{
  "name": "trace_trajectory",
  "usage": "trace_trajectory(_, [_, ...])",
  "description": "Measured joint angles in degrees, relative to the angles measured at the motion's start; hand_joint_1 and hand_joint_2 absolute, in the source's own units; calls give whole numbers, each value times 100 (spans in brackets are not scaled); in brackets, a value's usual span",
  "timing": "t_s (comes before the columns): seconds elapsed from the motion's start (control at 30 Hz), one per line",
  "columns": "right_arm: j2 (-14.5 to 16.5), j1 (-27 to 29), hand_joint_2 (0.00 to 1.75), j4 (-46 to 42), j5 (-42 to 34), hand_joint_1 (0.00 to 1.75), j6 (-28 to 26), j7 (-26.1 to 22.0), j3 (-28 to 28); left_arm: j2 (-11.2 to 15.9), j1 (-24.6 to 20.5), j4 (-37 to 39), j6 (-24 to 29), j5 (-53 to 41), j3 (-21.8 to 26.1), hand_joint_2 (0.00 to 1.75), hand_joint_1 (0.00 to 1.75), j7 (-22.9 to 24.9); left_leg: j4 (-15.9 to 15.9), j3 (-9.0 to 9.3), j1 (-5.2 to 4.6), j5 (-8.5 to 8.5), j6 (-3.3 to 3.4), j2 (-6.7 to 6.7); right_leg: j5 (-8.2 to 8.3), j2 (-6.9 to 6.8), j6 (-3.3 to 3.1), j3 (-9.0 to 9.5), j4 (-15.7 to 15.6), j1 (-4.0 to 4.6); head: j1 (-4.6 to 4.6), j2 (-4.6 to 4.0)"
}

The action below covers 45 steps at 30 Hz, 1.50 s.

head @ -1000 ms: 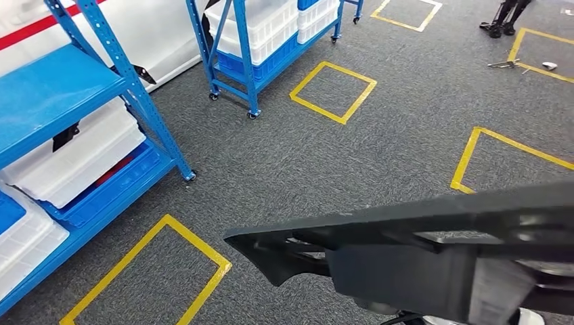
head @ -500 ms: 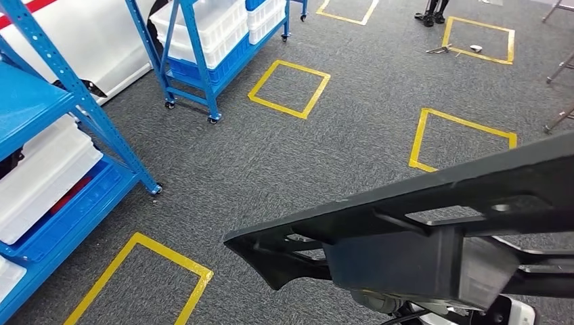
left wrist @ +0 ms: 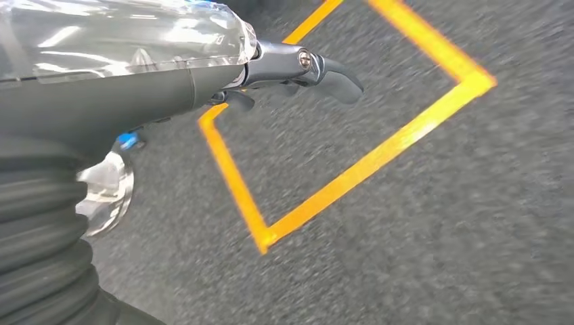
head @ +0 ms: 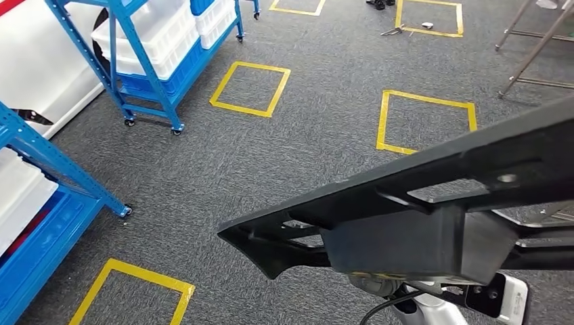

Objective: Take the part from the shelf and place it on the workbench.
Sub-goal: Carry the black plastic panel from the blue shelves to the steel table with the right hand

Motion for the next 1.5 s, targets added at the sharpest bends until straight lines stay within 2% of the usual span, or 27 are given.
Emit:
trace_trajectory(0.03, [27, 1, 175, 16, 23, 175, -4, 1, 0, 10, 5, 3, 26, 0, 43, 175, 0, -64, -110, 22, -1, 148, 18, -14, 0, 81, -1, 10, 2, 8, 0, 0])
trace_trajectory(0.07, [57, 3, 175, 29, 56, 175, -22, 1, 1, 24, 6, 3, 47, -1, 78, 175, 0, -111, -435, 144, -2, 381, 44, -60, 0, 160, 0, 25, 3, 12, 0, 0])
trace_trajectory(0.13, [116, 19, 175, 48, 122, 175, -102, -1, 2, 75, 8, 8, 98, -1, 110, 175, 0, -137, -1217, 450, 2, 779, 98, -305, 0, 308, 12, 34, 13, 13, 0, 0])
trace_trajectory(0.2, [155, 67, 175, 59, 154, 175, -190, -1, 2, 135, 10, 20, 166, -1, 111, 175, 0, -104, -1606, 611, -6, 859, 122, -477, 18, 442, 63, -11, 24, -6, 0, 0])
trace_trajectory(0.27, [168, 144, 175, 64, 163, 175, -221, 0, 2, 174, -6, 27, 216, 1, 111, 175, 0, -68, -1685, 652, -12, 845, 154, -400, 47, 559, 146, -59, 17, -26, 0, 0])
trace_trajectory(0.3, [168, 182, 175, 65, 181, 175, -210, -1, 0, 184, -16, 28, 227, 1, 111, 175, 0, -60, -1717, 662, -7, 867, 187, -336, 28, 508, 182, -81, 43, -22, 1, 0])
trace_trajectory(0.37, [168, 222, 175, 65, 244, 175, -154, -1, -3, 192, -21, 28, 231, 1, 111, 175, 0, -58, -1782, 688, 6, 904, 261, -197, -182, 215, 236, -237, 368, 0, 1, 0])
trace_trajectory(0.43, [171, 248, 175, 67, 297, 175, -118, -1, -4, 193, -1, 29, 231, 0, 111, 175, 0, -60, -1788, 693, -15, 903, 295, -50, -542, -75, 265, -585, 1090, -7, 1, 0])
trace_trajectory(0.47, [173, 265, 175, 68, 308, 175, -112, -1, -4, 193, 9, 30, 231, -1, 111, 175, 0, -60, -1785, 693, -21, 897, 298, 26, -660, -127, 279, -750, 1425, -17, 2, 0])
trace_trajectory(0.5, [174, 281, 175, 69, 311, 175, -111, -1, -4, 193, 14, 30, 231, -1, 111, 175, 0, -60, -1782, 694, -24, 889, 297, 102, -677, -151, 290, -831, 1592, -27, 2, 0])
trace_trajectory(0.53, [174, 292, 175, 69, 312, 175, -111, -1, -4, 193, 14, 31, 231, -1, 111, 175, 0, -60, -1778, 698, -24, 879, 292, 173, -590, -175, 297, -799, 1536, -36, 1, 0])
trace_trajectory(0.57, [175, 299, 175, 70, 312, 175, -110, 0, -4, 193, 12, 31, 231, -1, 111, 175, 0, -60, -1770, 707, -24, 864, 283, 241, -421, -220, 298, -645, 1255, -42, 2, 0])
trace_trajectory(0.63, [179, 297, 175, 69, 313, 175, -104, 1, -4, 194, 9, 31, 231, 0, 111, 175, 0, -64, -1742, 732, -40, 820, 240, 355, -120, -442, 267, -212, 458, -19, 2, 0])
trace_trajectory(0.7, [191, 287, 175, 69, 315, 175, -86, 1, -4, 200, 10, 32, 230, 0, 111, 175, 0, -84, -1720, 752, -68, 779, 183, 457, -40, -570, 205, -6, 47, 25, 1, 0])
trace_trajectory(0.77, [207, 276, 175, 71, 335, 175, -86, 0, -4, 207, -7, 33, 224, 1, 110, 175, 0, -116, -1725, 773, -77, 761, 124, 566, -39, -466, 140, -21, 15, 41, 0, 0])
trace_trajectory(0.83, [219, 246, 175, 73, 415, 175, -163, -1, 7, 210, -35, 33, 199, 0, 108, 175, 0, -139, -1622, 751, -53, 655, 66, 465, -11, -355, 76, -15, -22, 22, 0, 0])
trace_trajectory(0.9, [237, 195, 175, 76, 544, 175, -310, -1, 58, 224, -36, 33, 162, -1, 107, 175, 0, -141, -1096, 530, -25, 330, 29, 178, 12, -246, 21, -2, -49, 3, 0, 0])
trace_trajectory(0.97, [263, 170, 175, 78, 722, 175, -527, 1, 176, 241, -9, 33, 123, 0, 101, 175, 0, -101, -315, 165, -18, -4, 11, 25, 15, -110, -4, -4, -44, 11, 0, 0])
trace_trajectory(1.0, [275, 170, 175, 78, 814, 175, -641, 1, 252, 246, 2, 33, 107, 0, 94, 175, 0, -71, -77, 42, -17, -46, 7, 6, 16, -36, -7, -3, -39, 15, 0, 0])
trace_trajectory(1.03, [286, 171, 175, 78, 888, 175, -739, 1, 337, 249, 7, 33, 95, -1, 83, 175, 0, -46, -51, 11, -16, 30, 10, -3, 16, 40, -8, 0, -31, 17, 0, 0])
trace_trajectory(1.1, [304, 169, 175, 76, 960, 175, -844, -1, 476, 258, 5, 33, 89, -1, 67, 175, 0, -18, -641, 239, -5, 452, 34, -94, 11, 192, -1, 10, -11, 15, 0, 0])
trace_trajectory(1.17, [325, 159, 175, 74, 981, 175, -876, -1, 556, 278, 9, 33, 88, -1, 62, 175, 0, -10, -1367, 537, 8, 755, 75, -343, 12, 335, 35, -4, 17, 18, 0, 0])
trace_trajectory(1.23, [338, 151, 175, 70, 992, 175, -880, -1, 601, 297, 7, 33, 85, 1, 60, 175, 0, -3, -1621, 638, -3, 784, 116, -459, 42, 464, 104, -55, 25, 3, 0, 0])
trace_trajectory(1.3, [340, 154, 175, 65, 998, 175, -880, 0, 625, 308, -24, 33, 83, 5, 58, 175, 0, 0, -1663, 654, -9, 814, 181, -349, 66, 531, 177, -94, 23, -18, 1, 0])
trace_trajectory(1.37, [340, 143, 175, 56, 1001, 175, -881, 0, 638, 310, -49, 33, 83, 5, 57, 175, 0, -3, -1714, 671, -2, 855, 267, -222, -79, 303, 224, -194, 228, 5, 1, 0])
trace_trajectory(1.43, [340, 133, 175, 50, 1006, 175, -894, 1, 656, 310, -32, 33, 78, 4, 55, 175, 0, -2, -1735, 676, -19, 868, 319, -80, -431, -19, 251, -485, 856, 17, 2, 0])
trace_trajectory(1.5, [340, 143, 175, 50, 1052, 175, -969, -1, 675, 310, -10, 33, 43, 4, 52, 175, 0, 29, -1732, 669, -41, 864, 333, 74, -689, -132, 272, -802, 1531, -4, 2, 0])
